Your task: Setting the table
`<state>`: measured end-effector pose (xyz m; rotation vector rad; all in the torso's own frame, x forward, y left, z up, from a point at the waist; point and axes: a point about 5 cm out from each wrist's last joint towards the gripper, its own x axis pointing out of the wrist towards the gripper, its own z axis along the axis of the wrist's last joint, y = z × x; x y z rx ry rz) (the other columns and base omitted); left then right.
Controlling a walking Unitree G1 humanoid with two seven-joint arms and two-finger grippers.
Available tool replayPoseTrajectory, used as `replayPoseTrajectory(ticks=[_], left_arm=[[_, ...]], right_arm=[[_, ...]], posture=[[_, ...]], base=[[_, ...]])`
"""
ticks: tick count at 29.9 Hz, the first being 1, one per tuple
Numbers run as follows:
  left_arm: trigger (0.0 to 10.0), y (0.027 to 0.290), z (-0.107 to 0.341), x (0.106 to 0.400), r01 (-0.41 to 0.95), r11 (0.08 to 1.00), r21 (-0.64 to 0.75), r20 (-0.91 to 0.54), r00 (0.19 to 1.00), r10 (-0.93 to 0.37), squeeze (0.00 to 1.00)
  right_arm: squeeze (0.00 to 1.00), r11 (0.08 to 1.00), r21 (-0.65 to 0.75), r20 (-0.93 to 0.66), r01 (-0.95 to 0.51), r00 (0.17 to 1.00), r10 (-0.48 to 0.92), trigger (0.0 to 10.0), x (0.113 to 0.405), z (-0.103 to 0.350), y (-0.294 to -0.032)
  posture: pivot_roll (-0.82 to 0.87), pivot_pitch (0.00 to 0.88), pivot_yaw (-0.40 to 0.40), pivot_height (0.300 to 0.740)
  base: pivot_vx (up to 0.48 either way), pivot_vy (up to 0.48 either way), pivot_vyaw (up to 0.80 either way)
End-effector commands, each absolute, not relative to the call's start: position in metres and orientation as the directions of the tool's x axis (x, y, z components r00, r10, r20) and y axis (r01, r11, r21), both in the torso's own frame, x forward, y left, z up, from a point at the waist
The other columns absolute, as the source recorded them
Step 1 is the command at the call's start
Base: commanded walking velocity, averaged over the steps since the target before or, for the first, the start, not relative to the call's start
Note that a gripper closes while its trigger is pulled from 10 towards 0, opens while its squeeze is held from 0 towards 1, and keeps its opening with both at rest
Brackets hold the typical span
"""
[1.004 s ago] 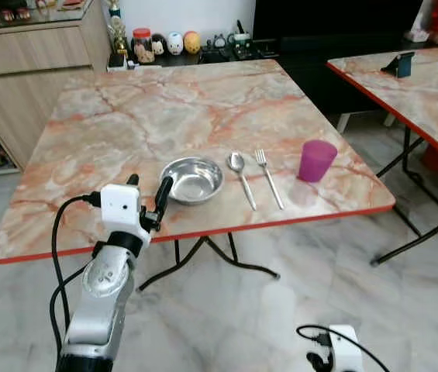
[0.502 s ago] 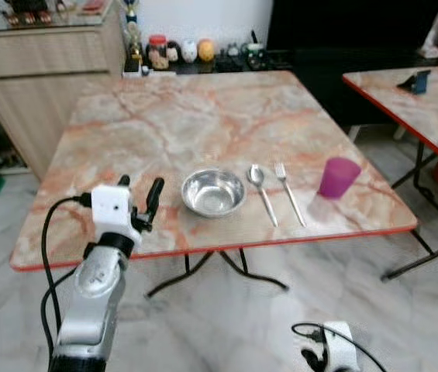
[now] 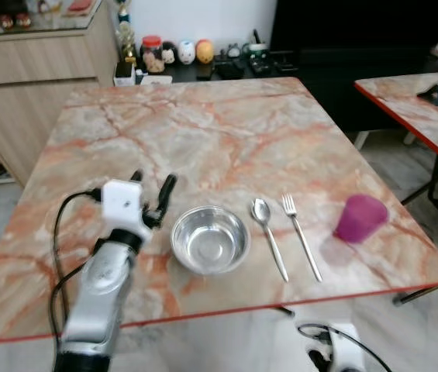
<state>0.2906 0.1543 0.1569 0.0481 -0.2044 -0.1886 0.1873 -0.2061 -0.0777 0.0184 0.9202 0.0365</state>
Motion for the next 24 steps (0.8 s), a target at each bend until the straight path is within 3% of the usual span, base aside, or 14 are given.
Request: replayPoseTrajectory(ticks=[1, 10, 18, 19, 24], left_arm=[[10.0, 0.144, 0.154, 0.287, 0.259, 0.966, 0.02, 0.159, 0.953, -0.259, 0.0], [10.0, 0.148, 0.15, 0.281, 0.267, 0.964, -0.008, 0.134, 0.955, -0.263, 0.0], [10.0, 0.147, 0.135, 0.276, 0.341, 0.94, 0.012, -0.072, 0.938, -0.34, 0.0], [10.0, 0.147, 0.134, 0.276, 0.343, 0.939, 0.0, -0.076, 0.936, -0.342, 1.0], [10.0, 0.14, 0.136, 0.276, 0.338, 0.94, -0.045, -0.088, 0.936, -0.341, 1.0]], right_arm=[[0.0, 1.0, 0.016, -0.815, -0.002, 0.579, 0.015, 10.0, 0.177, -0.081, -0.215], [0.0, 1.0, 0.017, -0.818, -0.009, 0.575, 0.019, 10.0, 0.177, -0.081, -0.215], [0.0, 1.0, 0.014, -0.822, -0.013, 0.569, 0.019, 10.0, 0.177, -0.081, -0.215], [0.0, 1.0, 0.014, -0.822, -0.014, 0.569, 0.019, 10.0, 0.177, -0.081, -0.215], [0.0, 1.0, 0.017, -0.823, -0.016, 0.568, 0.023, 10.0, 0.177, -0.081, -0.214]], posture=[[0.01, 0.0, -0.006, 0.707], [0.02, 0.0, -0.007, 0.707], [0.03, 0.0, -0.008, 0.707], [0.03, 0.0, -0.008, 0.707], [0.03, 0.0, -0.005, 0.707]], base=[[0.0, 0.0, 0.0], [0.0, 0.0, 0.0], [0.0, 0.0, 0.0], [0.0, 0.0, 0.0], [0.0, 0.0, 0.0]])
